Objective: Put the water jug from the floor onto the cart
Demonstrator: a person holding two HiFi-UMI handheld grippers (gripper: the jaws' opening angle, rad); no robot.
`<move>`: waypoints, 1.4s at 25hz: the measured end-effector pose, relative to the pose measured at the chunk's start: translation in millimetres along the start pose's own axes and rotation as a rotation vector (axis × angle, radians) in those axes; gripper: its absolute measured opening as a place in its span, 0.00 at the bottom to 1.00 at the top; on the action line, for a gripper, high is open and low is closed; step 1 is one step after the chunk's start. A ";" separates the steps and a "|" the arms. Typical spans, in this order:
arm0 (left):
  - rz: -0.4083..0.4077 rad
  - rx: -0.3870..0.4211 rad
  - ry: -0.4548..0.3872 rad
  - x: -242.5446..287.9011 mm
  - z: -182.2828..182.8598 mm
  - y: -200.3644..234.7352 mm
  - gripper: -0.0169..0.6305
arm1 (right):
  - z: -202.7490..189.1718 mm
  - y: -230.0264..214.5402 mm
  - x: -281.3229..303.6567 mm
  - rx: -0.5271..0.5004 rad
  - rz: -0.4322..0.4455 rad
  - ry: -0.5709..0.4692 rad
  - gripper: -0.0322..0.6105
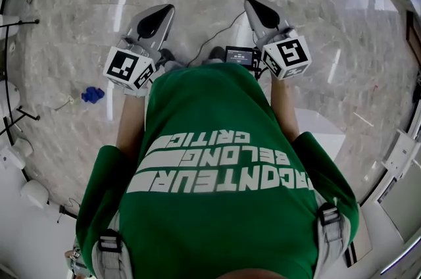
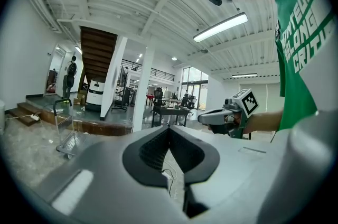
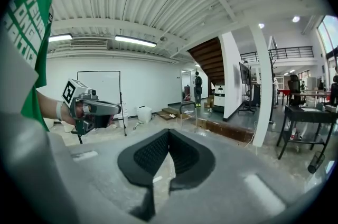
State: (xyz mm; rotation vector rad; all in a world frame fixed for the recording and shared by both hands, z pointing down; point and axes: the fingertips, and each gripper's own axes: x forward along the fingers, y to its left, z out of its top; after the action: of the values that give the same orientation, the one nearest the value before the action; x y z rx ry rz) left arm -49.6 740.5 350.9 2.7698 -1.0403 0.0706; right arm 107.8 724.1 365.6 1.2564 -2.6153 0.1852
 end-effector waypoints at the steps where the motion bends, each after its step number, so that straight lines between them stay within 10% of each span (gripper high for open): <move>1: 0.003 -0.004 0.003 2.3 -1.9 -1.4 0.05 | -2.2 -2.4 -1.7 0.003 0.001 0.000 0.04; 35: 0.048 -0.102 0.038 123.5 -30.2 -8.3 0.05 | -62.6 -106.1 0.6 0.003 0.095 0.111 0.04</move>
State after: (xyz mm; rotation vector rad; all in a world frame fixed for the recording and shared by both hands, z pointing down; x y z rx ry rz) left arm 49.5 672.3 392.6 2.6421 -1.0701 0.0745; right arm 200.1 670.9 427.6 1.0907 -2.5814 0.2674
